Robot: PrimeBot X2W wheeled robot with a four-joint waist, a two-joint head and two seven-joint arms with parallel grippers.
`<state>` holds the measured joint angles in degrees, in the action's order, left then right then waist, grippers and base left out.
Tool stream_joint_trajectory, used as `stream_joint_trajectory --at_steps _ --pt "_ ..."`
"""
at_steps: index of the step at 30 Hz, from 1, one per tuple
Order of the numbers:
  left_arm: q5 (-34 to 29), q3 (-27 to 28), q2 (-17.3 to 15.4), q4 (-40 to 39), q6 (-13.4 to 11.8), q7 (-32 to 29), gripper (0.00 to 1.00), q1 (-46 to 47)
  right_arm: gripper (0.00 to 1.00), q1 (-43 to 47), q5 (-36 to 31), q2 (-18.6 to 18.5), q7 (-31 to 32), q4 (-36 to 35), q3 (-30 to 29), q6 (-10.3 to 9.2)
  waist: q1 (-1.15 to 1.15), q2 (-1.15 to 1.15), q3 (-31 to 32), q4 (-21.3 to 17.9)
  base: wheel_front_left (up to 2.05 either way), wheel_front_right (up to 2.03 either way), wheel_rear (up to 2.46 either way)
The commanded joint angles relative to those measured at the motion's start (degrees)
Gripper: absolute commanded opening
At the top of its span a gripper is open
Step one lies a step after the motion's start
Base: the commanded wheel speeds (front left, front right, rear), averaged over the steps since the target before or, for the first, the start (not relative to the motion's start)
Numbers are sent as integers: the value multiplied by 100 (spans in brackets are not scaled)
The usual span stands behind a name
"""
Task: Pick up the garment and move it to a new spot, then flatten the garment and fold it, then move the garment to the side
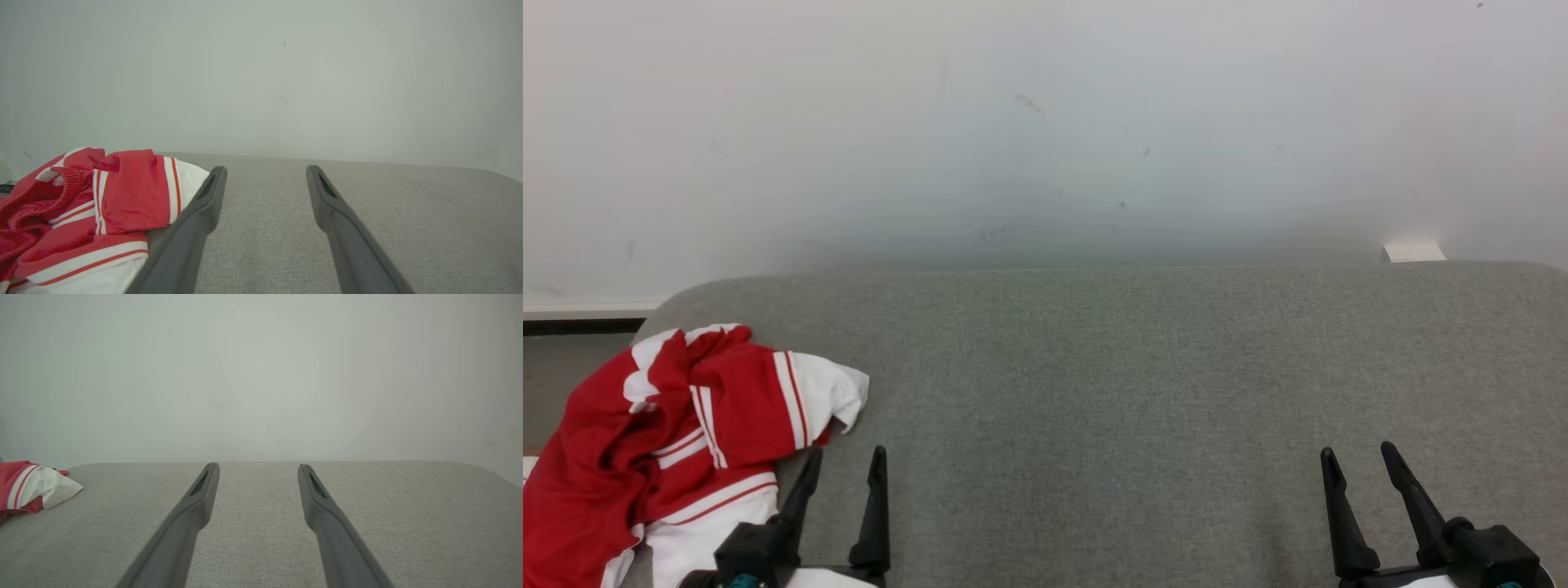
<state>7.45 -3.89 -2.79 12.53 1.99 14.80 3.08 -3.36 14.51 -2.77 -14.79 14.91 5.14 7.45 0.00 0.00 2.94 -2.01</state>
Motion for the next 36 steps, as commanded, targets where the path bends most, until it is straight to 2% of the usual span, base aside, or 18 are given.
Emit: stream_joint_trajectory --at_steps 1,24,31,36 --pt "-93 3 -22 10 -1 50 100 -46 100 24 -64 -23 -52 22 5 6 0 0 -1 -4 0 0 0" --pt "231 -50 -20 155 -5 37 100 36 100 4 48 -21 -43 36 22 5 0 0 -5 78 0 0 0" --pt "259 5 -22 184 25 37 100 77 100 78 168 -21 -34 -60 140 5 0 0 -13 299 0 0 0" --pt "160 51 -22 221 25 37 100 143 100 122 229 -19 -34 -122 195 5 0 0 -56 654 0 0 0"
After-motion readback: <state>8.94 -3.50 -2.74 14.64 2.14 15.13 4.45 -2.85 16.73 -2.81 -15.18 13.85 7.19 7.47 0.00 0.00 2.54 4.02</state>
